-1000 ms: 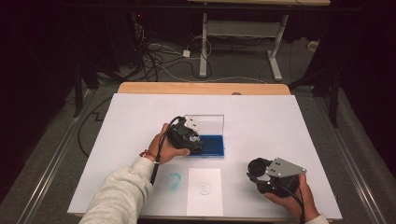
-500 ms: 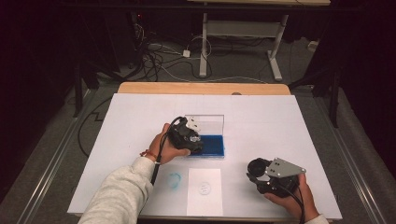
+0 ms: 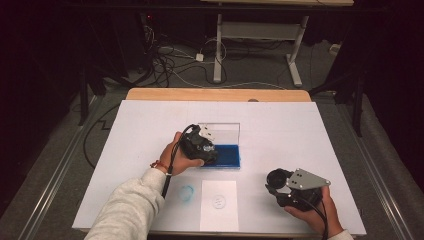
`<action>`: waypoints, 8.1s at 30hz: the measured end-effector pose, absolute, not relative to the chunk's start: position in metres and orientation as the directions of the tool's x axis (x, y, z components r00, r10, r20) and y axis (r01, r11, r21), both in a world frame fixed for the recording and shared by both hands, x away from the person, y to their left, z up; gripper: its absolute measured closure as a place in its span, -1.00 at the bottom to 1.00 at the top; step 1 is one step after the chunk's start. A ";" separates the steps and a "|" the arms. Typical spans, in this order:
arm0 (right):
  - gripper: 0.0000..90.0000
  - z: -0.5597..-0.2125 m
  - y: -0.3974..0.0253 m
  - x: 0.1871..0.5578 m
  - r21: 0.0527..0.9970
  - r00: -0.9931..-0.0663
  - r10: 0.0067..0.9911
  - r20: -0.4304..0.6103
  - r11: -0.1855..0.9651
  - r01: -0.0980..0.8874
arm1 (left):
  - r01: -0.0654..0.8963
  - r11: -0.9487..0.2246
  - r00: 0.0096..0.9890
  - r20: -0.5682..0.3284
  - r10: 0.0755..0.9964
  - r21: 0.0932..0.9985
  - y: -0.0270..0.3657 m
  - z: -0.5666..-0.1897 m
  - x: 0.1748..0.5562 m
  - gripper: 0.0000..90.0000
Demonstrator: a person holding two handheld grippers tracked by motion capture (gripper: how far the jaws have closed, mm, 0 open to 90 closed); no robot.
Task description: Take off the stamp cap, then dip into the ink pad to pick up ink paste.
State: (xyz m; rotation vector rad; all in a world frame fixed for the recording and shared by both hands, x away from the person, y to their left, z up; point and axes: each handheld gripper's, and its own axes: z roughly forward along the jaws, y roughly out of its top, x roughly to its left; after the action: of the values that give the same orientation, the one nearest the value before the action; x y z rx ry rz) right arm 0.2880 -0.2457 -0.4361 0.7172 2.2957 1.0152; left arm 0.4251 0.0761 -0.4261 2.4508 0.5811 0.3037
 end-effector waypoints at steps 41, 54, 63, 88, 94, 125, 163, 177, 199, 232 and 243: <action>-0.14 -0.433 -0.252 0.290 0.787 -0.709 0.664 -0.237 0.559 0.261 | 0.252 -0.621 0.861 0.121 0.494 0.742 0.109 -0.361 0.406 0.22; -0.14 -0.433 -0.257 0.287 0.786 -0.699 0.674 -0.238 0.557 0.268 | 0.227 -0.632 0.878 0.125 0.462 0.740 0.100 -0.359 0.410 0.22; -0.14 -0.433 -0.259 0.284 0.786 -0.695 0.679 -0.236 0.554 0.274 | 0.214 -0.646 0.890 0.128 0.439 0.733 0.089 -0.360 0.411 0.22; -0.14 -0.434 -0.257 0.284 0.783 -0.706 0.667 -0.238 0.561 0.266 | 0.212 -0.680 0.908 0.115 0.402 0.702 0.062 -0.370 0.414 0.22; -0.14 -0.434 -0.257 0.285 0.784 -0.706 0.668 -0.235 0.560 0.269 | 0.221 -0.694 0.914 0.102 0.392 0.685 0.053 -0.380 0.418 0.22; -0.14 -0.439 -0.253 0.285 0.767 -0.722 0.652 -0.233 0.580 0.276 | 0.232 -0.735 0.921 0.099 0.377 0.637 0.023 -0.427 0.433 0.22; -0.14 -0.439 -0.251 0.284 0.762 -0.722 0.648 -0.241 0.587 0.272 | 0.267 -0.737 0.899 0.115 0.422 0.621 0.023 -0.430 0.427 0.22; -0.14 -0.438 -0.251 0.284 0.762 -0.723 0.647 -0.243 0.588 0.270 | 0.259 -0.764 0.904 0.130 0.407 0.591 0.020 -0.428 0.426 0.21; -0.14 -0.438 -0.251 0.284 0.764 -0.723 0.646 -0.245 0.587 0.267 | 0.262 -0.769 0.903 0.132 0.408 0.584 0.018 -0.427 0.426 0.21; -0.14 -0.437 -0.255 0.285 0.770 -0.712 0.658 -0.243 0.578 0.271 | 0.228 -0.590 0.859 0.125 0.496 0.775 0.080 -0.388 0.401 0.22; -0.14 -0.438 -0.253 0.286 0.770 -0.715 0.658 -0.237 0.576 0.275 | 0.181 -0.546 0.868 0.129 0.480 0.818 0.102 -0.381 0.376 0.22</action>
State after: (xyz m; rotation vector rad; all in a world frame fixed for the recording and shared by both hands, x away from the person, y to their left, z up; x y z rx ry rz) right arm 0.2858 -0.2534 -0.4382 0.7438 2.3010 1.0013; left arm 0.3756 0.1015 -0.3808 2.1458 0.4765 0.4270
